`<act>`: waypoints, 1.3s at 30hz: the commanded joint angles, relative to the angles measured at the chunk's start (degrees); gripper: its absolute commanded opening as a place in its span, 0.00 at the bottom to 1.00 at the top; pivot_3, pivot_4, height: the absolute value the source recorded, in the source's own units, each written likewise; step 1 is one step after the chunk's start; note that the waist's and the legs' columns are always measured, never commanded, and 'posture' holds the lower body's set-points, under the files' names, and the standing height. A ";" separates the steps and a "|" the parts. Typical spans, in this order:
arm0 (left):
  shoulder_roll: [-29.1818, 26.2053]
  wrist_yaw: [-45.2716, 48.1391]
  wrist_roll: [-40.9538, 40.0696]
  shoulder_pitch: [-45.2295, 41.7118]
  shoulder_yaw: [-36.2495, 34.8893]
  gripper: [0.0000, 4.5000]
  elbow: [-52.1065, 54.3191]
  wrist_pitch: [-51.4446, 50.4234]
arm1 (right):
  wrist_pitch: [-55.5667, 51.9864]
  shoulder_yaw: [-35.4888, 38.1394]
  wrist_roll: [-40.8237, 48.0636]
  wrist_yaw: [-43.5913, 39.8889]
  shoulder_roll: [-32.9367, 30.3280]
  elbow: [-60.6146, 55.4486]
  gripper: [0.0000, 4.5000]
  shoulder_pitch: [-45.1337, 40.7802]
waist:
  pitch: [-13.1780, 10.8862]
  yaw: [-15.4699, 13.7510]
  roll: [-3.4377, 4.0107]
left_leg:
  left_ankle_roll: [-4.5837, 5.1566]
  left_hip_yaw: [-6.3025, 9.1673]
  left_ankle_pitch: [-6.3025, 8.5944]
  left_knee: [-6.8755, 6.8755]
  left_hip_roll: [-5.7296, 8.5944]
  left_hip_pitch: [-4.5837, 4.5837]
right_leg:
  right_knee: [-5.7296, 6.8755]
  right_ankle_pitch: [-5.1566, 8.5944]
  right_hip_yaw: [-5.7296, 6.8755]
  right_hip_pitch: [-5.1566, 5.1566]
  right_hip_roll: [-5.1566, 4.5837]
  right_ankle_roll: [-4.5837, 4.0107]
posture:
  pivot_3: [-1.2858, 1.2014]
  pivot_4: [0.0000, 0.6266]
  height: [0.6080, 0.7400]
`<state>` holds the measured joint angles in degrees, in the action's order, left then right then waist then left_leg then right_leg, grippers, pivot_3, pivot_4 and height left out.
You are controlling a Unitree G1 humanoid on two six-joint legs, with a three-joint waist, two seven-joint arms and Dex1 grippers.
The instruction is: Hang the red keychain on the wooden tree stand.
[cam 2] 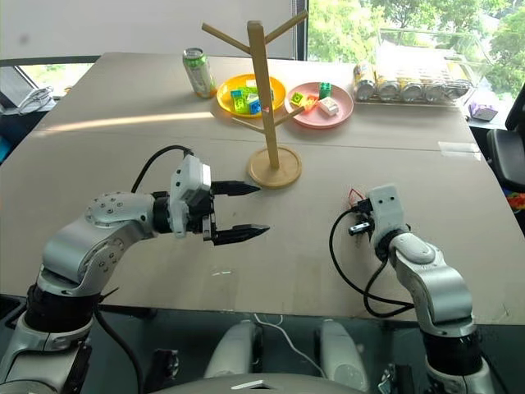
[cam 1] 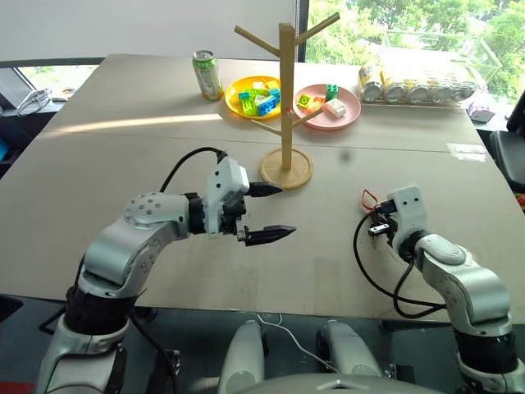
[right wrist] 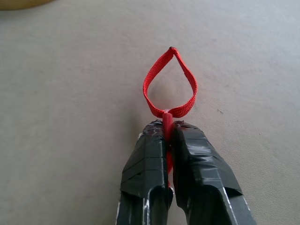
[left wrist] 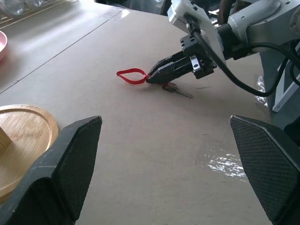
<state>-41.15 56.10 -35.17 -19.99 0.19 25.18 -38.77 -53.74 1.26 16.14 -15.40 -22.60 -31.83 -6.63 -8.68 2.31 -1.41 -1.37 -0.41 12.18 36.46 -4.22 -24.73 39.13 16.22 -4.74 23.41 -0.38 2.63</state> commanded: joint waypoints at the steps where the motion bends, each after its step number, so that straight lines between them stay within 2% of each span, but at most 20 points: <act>1: -0.64 -1.69 -6.38 2.07 -5.24 1.00 5.55 -3.11 | 8.28 3.11 3.32 -7.52 -3.29 -7.39 0.02 2.02 | -0.01 0.06 0.01 | 0.00 0.01 0.00 0.00 -0.01 0.00 | 0.00 0.01 0.00 0.00 0.01 0.01 | 0.52 0.24 1.00; 5: 1.37 -8.93 -13.42 5.92 -10.83 1.00 10.85 -7.08 | 19.48 3.47 3.59 -13.93 -6.23 -9.78 0.02 4.09 | -0.02 0.04 0.02 | 0.00 0.05 0.00 0.02 -0.04 0.05 | 0.02 0.05 0.02 -0.04 0.03 0.08 | 0.52 0.24 1.00; 9: 4.51 -16.48 -16.16 7.82 -13.91 1.00 14.15 -6.92 | 27.80 1.62 1.98 -16.86 -6.98 -7.85 0.02 2.95 | -0.02 -0.08 0.02 | 0.00 0.13 0.00 0.18 -0.03 0.06 | 0.05 0.06 0.01 -0.15 0.08 0.10 | 0.52 0.24 1.00; 11: 5.14 -18.18 -15.17 8.99 -14.50 1.00 15.79 -5.14 | 31.78 0.76 0.60 -17.26 -6.55 -6.75 0.02 1.88 | -0.02 -0.04 0.02 | 0.00 0.23 0.00 0.27 -0.02 0.08 | 0.04 0.06 -0.01 -0.28 0.15 0.10 | 0.52 0.24 1.00; 14: 5.03 -21.58 -20.12 9.80 -16.26 1.00 17.97 -7.06 | 40.89 -0.96 -3.30 -17.08 -5.34 -3.27 0.02 -1.31 | -0.02 -0.02 0.02 | 0.00 0.29 0.00 0.29 -0.02 0.09 | 0.04 0.00 -0.01 -0.29 0.19 0.00 | 0.52 0.24 1.00; 19: 5.40 -28.88 -26.74 9.24 -17.65 1.00 21.42 -6.62 | 49.57 -2.73 -5.50 -17.01 -2.50 3.43 0.02 -8.03 | -0.02 -0.07 0.02 | -0.02 0.39 -0.01 0.31 -0.02 0.08 | 0.06 -0.01 0.01 -0.33 0.23 -0.01 | 0.52 0.24 1.00; 28: 3.29 -37.35 -32.36 7.95 -21.20 1.00 19.35 -4.82 | 53.48 -7.23 -6.56 -18.53 1.38 12.11 0.02 -17.54 | -0.03 -0.12 0.05 | -0.04 0.52 -0.02 0.31 -0.02 0.12 | 0.07 -0.01 0.11 -0.40 0.25 -0.03 | 0.52 0.24 1.00; 33: 2.59 -37.75 -32.86 9.71 -21.58 1.00 19.92 -3.72 | 54.40 -10.51 -8.52 -18.31 5.13 19.36 0.02 -24.14 | -0.05 -0.09 0.07 | -0.05 0.53 -0.03 0.32 -0.02 0.14 | 0.11 -0.01 0.11 -0.41 0.26 -0.03 | 0.52 0.24 1.00; 39: 2.09 -37.95 -31.63 10.62 -21.06 1.00 20.02 -2.35 | 53.73 -10.62 -10.50 -17.14 6.16 24.28 0.02 -26.68 | -0.05 -0.46 0.08 | -0.07 0.56 -0.04 0.32 -0.02 0.10 | 0.08 -0.02 0.16 -0.42 0.25 -0.04 | 0.52 0.24 1.00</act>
<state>-38.56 18.31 -66.91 -9.35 -20.15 43.76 -42.78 -0.62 -10.27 6.17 -33.23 -16.45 -7.34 -32.06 -8.73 1.85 -1.33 -1.44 0.15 12.15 36.78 -4.24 -24.63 39.22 16.21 -4.59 22.99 -0.13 2.59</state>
